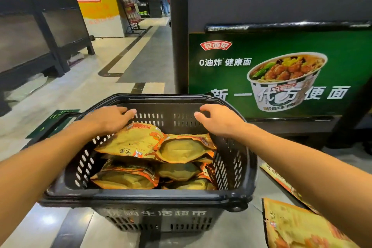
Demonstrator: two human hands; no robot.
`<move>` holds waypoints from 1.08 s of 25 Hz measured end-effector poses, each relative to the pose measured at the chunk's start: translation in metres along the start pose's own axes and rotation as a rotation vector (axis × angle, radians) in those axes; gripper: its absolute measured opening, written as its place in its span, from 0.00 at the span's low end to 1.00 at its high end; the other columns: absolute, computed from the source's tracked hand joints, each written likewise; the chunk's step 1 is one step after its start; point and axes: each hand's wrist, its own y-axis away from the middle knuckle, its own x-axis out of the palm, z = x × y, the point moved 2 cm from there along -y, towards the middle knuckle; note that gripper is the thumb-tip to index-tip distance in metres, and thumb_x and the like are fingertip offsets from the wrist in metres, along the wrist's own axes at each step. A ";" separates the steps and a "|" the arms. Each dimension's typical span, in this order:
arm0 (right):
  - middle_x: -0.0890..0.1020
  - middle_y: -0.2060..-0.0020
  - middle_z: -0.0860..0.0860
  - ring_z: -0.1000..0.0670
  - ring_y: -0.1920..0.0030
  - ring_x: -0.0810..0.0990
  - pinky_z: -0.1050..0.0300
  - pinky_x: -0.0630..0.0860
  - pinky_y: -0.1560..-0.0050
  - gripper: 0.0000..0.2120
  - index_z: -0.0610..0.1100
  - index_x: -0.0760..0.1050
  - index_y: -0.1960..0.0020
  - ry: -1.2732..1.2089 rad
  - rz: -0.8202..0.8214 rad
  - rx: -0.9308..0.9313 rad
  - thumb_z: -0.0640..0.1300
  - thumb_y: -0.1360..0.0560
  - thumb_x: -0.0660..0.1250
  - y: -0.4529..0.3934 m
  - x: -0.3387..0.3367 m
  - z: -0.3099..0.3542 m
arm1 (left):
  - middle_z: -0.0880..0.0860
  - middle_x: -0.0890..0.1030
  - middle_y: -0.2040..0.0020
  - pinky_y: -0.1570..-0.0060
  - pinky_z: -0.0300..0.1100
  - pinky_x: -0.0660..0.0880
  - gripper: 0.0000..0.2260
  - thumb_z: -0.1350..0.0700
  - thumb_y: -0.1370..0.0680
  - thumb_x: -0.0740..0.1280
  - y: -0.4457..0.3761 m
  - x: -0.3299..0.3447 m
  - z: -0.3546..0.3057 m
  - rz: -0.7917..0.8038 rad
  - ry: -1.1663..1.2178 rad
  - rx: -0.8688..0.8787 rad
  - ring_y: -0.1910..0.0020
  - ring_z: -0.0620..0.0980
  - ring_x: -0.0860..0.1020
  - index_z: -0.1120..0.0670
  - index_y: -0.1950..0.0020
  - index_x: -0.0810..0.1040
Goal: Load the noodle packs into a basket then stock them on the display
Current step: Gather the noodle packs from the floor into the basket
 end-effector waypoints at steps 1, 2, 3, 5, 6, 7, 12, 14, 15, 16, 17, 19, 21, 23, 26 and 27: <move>0.76 0.29 0.46 0.42 0.30 0.74 0.43 0.72 0.31 0.28 0.48 0.70 0.26 0.072 -0.036 -0.035 0.63 0.19 0.55 0.005 -0.010 0.000 | 0.56 0.69 0.23 0.28 0.58 0.67 0.40 0.26 0.24 0.40 0.000 -0.010 -0.005 -0.068 -0.043 0.003 0.26 0.60 0.69 0.46 0.21 0.66; 0.76 0.29 0.46 0.41 0.30 0.74 0.41 0.72 0.31 0.28 0.49 0.70 0.26 0.132 -0.068 -0.054 0.64 0.19 0.56 0.010 -0.019 0.000 | 0.57 0.71 0.25 0.31 0.60 0.69 0.43 0.23 0.27 0.37 0.001 -0.021 -0.014 -0.115 -0.086 0.020 0.29 0.62 0.72 0.45 0.23 0.67; 0.76 0.30 0.46 0.41 0.30 0.74 0.40 0.73 0.32 0.28 0.49 0.71 0.26 0.175 -0.088 -0.059 0.64 0.19 0.56 0.016 -0.029 -0.001 | 0.58 0.73 0.28 0.33 0.61 0.71 0.45 0.22 0.29 0.36 0.002 -0.028 -0.026 -0.146 -0.119 0.049 0.31 0.63 0.73 0.44 0.24 0.68; 0.76 0.30 0.46 0.40 0.30 0.73 0.40 0.72 0.32 0.28 0.49 0.71 0.27 0.241 -0.131 -0.066 0.64 0.20 0.56 0.029 -0.047 -0.007 | 0.59 0.72 0.27 0.33 0.62 0.70 0.41 0.25 0.25 0.38 0.006 -0.041 -0.056 -0.213 -0.173 0.108 0.31 0.64 0.73 0.45 0.24 0.67; 0.75 0.30 0.45 0.40 0.30 0.73 0.40 0.71 0.31 0.28 0.49 0.71 0.27 0.277 -0.156 -0.061 0.64 0.20 0.56 0.037 -0.058 -0.015 | 0.60 0.71 0.26 0.32 0.63 0.69 0.39 0.26 0.24 0.39 0.007 -0.047 -0.077 -0.234 -0.192 0.142 0.29 0.65 0.71 0.47 0.23 0.67; 0.75 0.30 0.45 0.40 0.30 0.73 0.40 0.71 0.32 0.28 0.49 0.71 0.27 0.305 -0.177 -0.046 0.64 0.20 0.56 0.046 -0.068 -0.027 | 0.60 0.69 0.24 0.30 0.62 0.68 0.39 0.27 0.23 0.40 0.009 -0.053 -0.099 -0.244 -0.198 0.172 0.28 0.65 0.70 0.48 0.23 0.67; 0.77 0.32 0.45 0.39 0.32 0.75 0.39 0.73 0.34 0.28 0.48 0.72 0.29 0.336 -0.276 0.100 0.65 0.20 0.56 0.101 -0.112 -0.113 | 0.59 0.67 0.22 0.30 0.63 0.67 0.38 0.28 0.22 0.42 0.032 -0.064 -0.235 -0.279 -0.193 0.346 0.28 0.65 0.70 0.48 0.22 0.66; 0.77 0.32 0.45 0.39 0.33 0.75 0.39 0.73 0.35 0.28 0.49 0.72 0.29 0.325 -0.292 0.172 0.65 0.20 0.56 0.127 -0.121 -0.153 | 0.58 0.69 0.24 0.31 0.62 0.68 0.34 0.30 0.20 0.45 0.045 -0.055 -0.292 -0.291 -0.200 0.427 0.29 0.65 0.72 0.48 0.23 0.68; 0.77 0.32 0.45 0.39 0.32 0.75 0.39 0.73 0.34 0.28 0.49 0.71 0.28 0.318 -0.283 0.213 0.65 0.20 0.56 0.142 -0.121 -0.175 | 0.58 0.70 0.25 0.32 0.62 0.68 0.33 0.31 0.19 0.45 0.053 -0.045 -0.321 -0.284 -0.204 0.475 0.30 0.64 0.72 0.48 0.24 0.69; 0.76 0.32 0.45 0.39 0.32 0.74 0.39 0.73 0.34 0.29 0.48 0.70 0.27 0.312 -0.272 0.254 0.65 0.20 0.56 0.157 -0.118 -0.198 | 0.59 0.71 0.26 0.33 0.61 0.69 0.32 0.31 0.19 0.45 0.061 -0.032 -0.349 -0.265 -0.210 0.521 0.30 0.64 0.73 0.48 0.25 0.69; 0.76 0.32 0.45 0.39 0.32 0.74 0.39 0.72 0.34 0.29 0.48 0.70 0.27 0.307 -0.257 0.296 0.65 0.20 0.56 0.172 -0.112 -0.220 | 0.58 0.72 0.26 0.34 0.61 0.70 0.31 0.31 0.19 0.45 0.068 -0.015 -0.375 -0.241 -0.215 0.567 0.30 0.63 0.73 0.47 0.26 0.70; 0.76 0.32 0.46 0.40 0.31 0.74 0.39 0.71 0.32 0.29 0.48 0.70 0.27 0.292 -0.229 0.359 0.65 0.20 0.57 0.202 -0.092 -0.265 | 0.58 0.72 0.27 0.34 0.60 0.69 0.31 0.32 0.19 0.45 0.081 0.025 -0.422 -0.178 -0.222 0.652 0.30 0.61 0.72 0.48 0.27 0.71; 0.77 0.32 0.46 0.41 0.31 0.74 0.40 0.70 0.31 0.29 0.48 0.71 0.27 0.290 -0.202 0.404 0.64 0.21 0.58 0.229 -0.063 -0.304 | 0.58 0.71 0.26 0.31 0.59 0.66 0.31 0.33 0.18 0.46 0.093 0.070 -0.457 -0.103 -0.246 0.702 0.28 0.60 0.70 0.49 0.24 0.68; 0.76 0.32 0.46 0.42 0.30 0.72 0.41 0.68 0.30 0.29 0.48 0.70 0.28 0.317 -0.144 0.448 0.65 0.21 0.57 0.256 -0.029 -0.337 | 0.57 0.70 0.25 0.30 0.58 0.64 0.30 0.35 0.18 0.47 0.104 0.120 -0.479 -0.037 -0.281 0.744 0.27 0.58 0.69 0.49 0.23 0.67; 0.70 0.25 0.46 0.43 0.24 0.65 0.42 0.61 0.25 0.41 0.49 0.65 0.23 0.271 -0.018 0.514 0.71 0.27 0.45 0.296 0.027 -0.375 | 0.57 0.69 0.25 0.30 0.57 0.64 0.28 0.36 0.17 0.46 0.106 0.202 -0.496 0.088 -0.314 0.773 0.26 0.57 0.68 0.49 0.24 0.67; 0.68 0.24 0.46 0.43 0.23 0.63 0.43 0.60 0.24 0.45 0.49 0.63 0.22 0.259 0.020 0.521 0.72 0.31 0.40 0.306 0.045 -0.385 | 0.57 0.69 0.25 0.29 0.57 0.64 0.28 0.36 0.17 0.46 0.105 0.227 -0.500 0.133 -0.306 0.773 0.26 0.57 0.68 0.49 0.24 0.68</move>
